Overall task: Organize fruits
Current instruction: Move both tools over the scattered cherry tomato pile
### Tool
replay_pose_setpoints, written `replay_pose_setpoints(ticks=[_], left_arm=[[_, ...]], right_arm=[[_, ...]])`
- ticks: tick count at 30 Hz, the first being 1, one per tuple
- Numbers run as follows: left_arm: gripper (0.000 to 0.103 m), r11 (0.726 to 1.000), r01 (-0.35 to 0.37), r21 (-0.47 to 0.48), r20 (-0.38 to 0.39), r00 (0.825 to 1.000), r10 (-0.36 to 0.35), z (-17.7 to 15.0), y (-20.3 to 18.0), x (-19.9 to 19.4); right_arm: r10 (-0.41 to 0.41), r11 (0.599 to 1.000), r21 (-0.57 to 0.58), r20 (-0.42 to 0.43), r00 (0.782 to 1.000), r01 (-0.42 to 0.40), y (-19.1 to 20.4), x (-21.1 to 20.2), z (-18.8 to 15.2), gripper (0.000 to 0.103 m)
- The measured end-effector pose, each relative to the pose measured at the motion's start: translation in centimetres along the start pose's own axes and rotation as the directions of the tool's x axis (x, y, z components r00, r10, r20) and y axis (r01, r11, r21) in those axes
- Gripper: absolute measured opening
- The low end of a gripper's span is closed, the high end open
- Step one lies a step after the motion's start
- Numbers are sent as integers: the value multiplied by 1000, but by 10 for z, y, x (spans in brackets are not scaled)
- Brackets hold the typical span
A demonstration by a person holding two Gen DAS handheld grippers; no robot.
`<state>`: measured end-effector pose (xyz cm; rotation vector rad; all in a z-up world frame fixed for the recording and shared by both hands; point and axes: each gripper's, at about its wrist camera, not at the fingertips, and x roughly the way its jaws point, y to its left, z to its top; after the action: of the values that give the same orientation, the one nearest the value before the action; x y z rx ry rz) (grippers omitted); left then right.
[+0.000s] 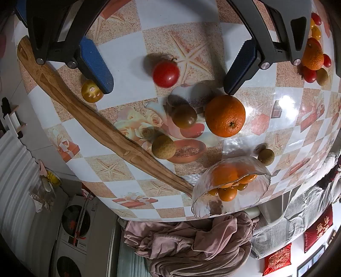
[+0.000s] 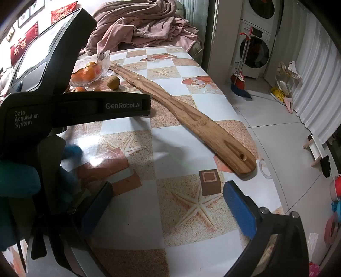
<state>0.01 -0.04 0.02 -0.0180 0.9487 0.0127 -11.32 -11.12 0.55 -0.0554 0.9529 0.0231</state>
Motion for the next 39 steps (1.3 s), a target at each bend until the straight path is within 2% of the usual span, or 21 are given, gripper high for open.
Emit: replay_pose_setpoints(ticks=[3, 5, 9, 13, 15, 17, 19, 22, 26, 30, 39], left_arm=[[103, 999, 11, 42, -55, 998, -8, 5, 1, -4], [103, 998, 51, 43, -38, 998, -50, 13, 10, -22], [103, 996, 79, 46, 5, 997, -79, 13, 37, -70], [103, 999, 48, 19, 1, 999, -48, 3, 91, -114], [103, 1000, 26, 2, -23, 999, -26, -4, 115, -125], [103, 1000, -16, 12, -57, 998, 16, -14, 137, -134], [103, 999, -39, 20, -122, 992, 41, -28, 156, -138], [103, 999, -32, -39, -194, 981, 24, -45, 181, -144], [103, 992, -82, -95, -251, 966, 55, -57, 205, -148], [103, 988, -111, -104, -284, 956, 78, -57, 213, -146], [103, 987, -97, -125, -323, 945, 52, -54, 216, -141]], right_arm=[[3, 1000, 0, -9, 1000, -3, 0, 0, 1, 103], [8, 1000, -14, -56, 998, -9, -1, 1, 4, 103], [-8, 1000, -3, -166, 986, 8, -3, 1, 9, 103], [-20, 1000, 16, -202, 979, 24, 4, -11, 16, 103], [1, 1000, 25, -191, 982, 4, 12, -25, 22, 103], [38, 999, 26, -218, 975, -33, 23, -33, 27, 103], [96, 995, 37, -263, 960, -90, 38, -36, 34, 103], [119, 993, 20, -287, 951, -118, 58, -40, 39, 103], [132, 990, -2, -325, 936, -141, 83, -37, 45, 103], [171, 984, 8, -355, 919, -180, 98, -38, 50, 103], [159, 982, -38, -372, 914, -187, 113, -39, 60, 103]])
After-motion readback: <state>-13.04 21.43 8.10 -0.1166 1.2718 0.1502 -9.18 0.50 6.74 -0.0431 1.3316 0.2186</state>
